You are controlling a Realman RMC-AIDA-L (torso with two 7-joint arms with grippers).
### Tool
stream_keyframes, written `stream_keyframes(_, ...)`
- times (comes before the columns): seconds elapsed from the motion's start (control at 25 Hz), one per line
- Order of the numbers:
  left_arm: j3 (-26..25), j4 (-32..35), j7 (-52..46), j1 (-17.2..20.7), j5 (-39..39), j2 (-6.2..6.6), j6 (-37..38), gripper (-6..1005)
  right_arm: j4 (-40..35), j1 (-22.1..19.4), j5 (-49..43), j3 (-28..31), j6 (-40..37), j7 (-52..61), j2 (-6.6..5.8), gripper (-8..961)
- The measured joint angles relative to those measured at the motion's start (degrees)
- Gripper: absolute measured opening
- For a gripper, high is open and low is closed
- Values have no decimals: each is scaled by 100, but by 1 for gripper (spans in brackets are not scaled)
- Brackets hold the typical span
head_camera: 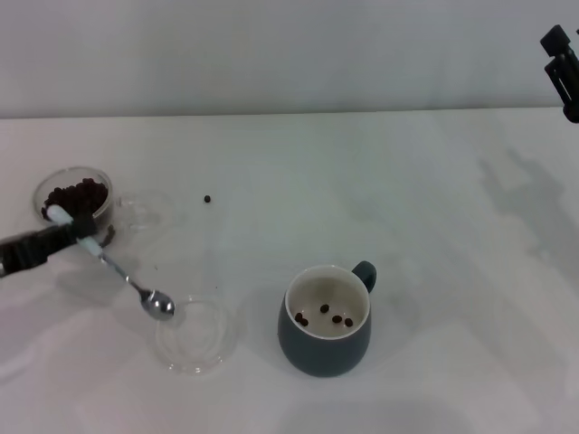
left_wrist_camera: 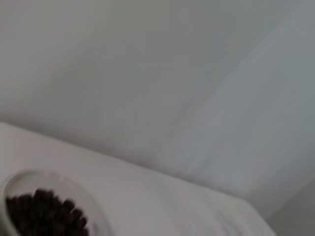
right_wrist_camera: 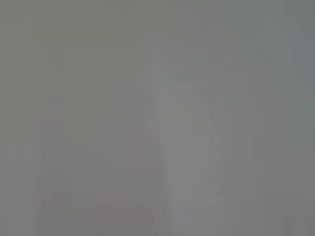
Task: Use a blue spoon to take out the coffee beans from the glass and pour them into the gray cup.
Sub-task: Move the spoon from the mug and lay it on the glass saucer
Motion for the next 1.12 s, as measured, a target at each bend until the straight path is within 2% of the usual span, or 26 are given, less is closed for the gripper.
stream_keyframes(0.6,47,-288,-1,-248,388,-189,-506,131,46,-36,-5,2,3,151,21,547)
stream_keyframes(0.88,55,-385,-8,-341,399,-382,-594,132,58,-54,0,2,37,152,21,547)
stream_keyframes(1.12,55,-561,-27,-416,405,-421,-693,132,62,-50,-10,2,56,152,22,547)
